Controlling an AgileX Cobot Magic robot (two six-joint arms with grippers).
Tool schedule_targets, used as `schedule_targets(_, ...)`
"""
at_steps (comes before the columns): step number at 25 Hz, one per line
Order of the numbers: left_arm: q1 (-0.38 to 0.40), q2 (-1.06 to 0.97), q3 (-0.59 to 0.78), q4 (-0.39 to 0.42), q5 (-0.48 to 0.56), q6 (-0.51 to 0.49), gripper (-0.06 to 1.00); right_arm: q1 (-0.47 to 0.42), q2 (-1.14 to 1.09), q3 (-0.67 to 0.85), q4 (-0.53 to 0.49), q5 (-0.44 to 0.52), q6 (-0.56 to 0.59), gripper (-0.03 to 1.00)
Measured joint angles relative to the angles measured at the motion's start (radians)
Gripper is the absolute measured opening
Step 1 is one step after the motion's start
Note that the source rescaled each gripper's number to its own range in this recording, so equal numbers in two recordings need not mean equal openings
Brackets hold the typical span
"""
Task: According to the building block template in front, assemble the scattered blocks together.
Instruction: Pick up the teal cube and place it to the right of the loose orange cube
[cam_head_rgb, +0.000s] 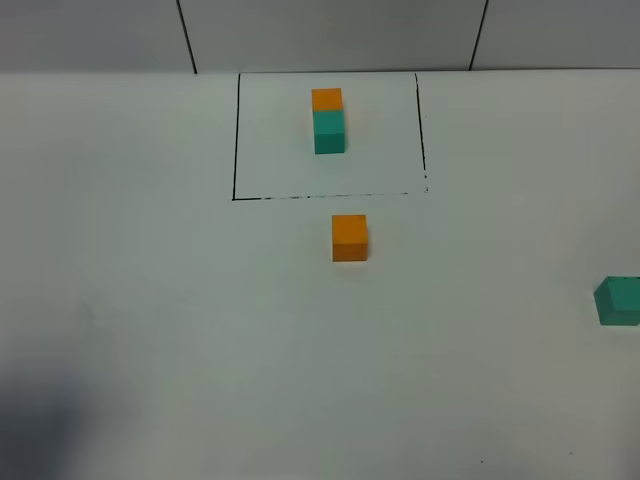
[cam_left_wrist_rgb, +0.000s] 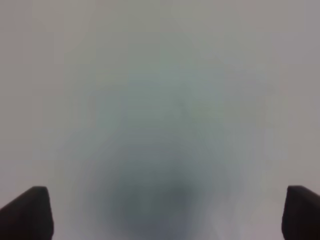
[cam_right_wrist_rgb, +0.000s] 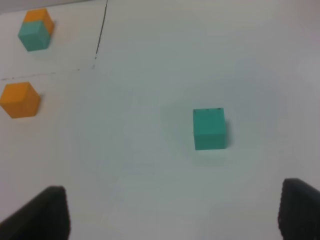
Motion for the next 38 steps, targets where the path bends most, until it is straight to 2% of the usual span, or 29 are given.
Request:
schedule_targets(7,0.000,-0.279,0.195,-0.100,-0.018,0.057,0.91,0.000,0.000,0.000,0.000,0.000,0.000,0.75)
schedule_targets(12,0.000,-0.422,0.268,-0.142,-0.019,0.075,0.90,0.000,0.000,0.000,0.000,0.000,0.000,0.75)
schedule_targets(17,0.000,-0.525,0.275,-0.192,-0.031,0.114,0.88,0.000,0.000,0.000,0.000,0.000,0.000,0.75)
schedule_targets(22,0.000,-0.590,0.277,-0.202,-0.038,0.160,0.83,0.000,0.000,0.000,0.000,0.000,0.000,0.75)
schedule_targets(38,0.017,-0.619,0.289,-0.204,-0.029,0.161,0.67,0.000,0.000,0.000,0.000,0.000,0.000,0.75)
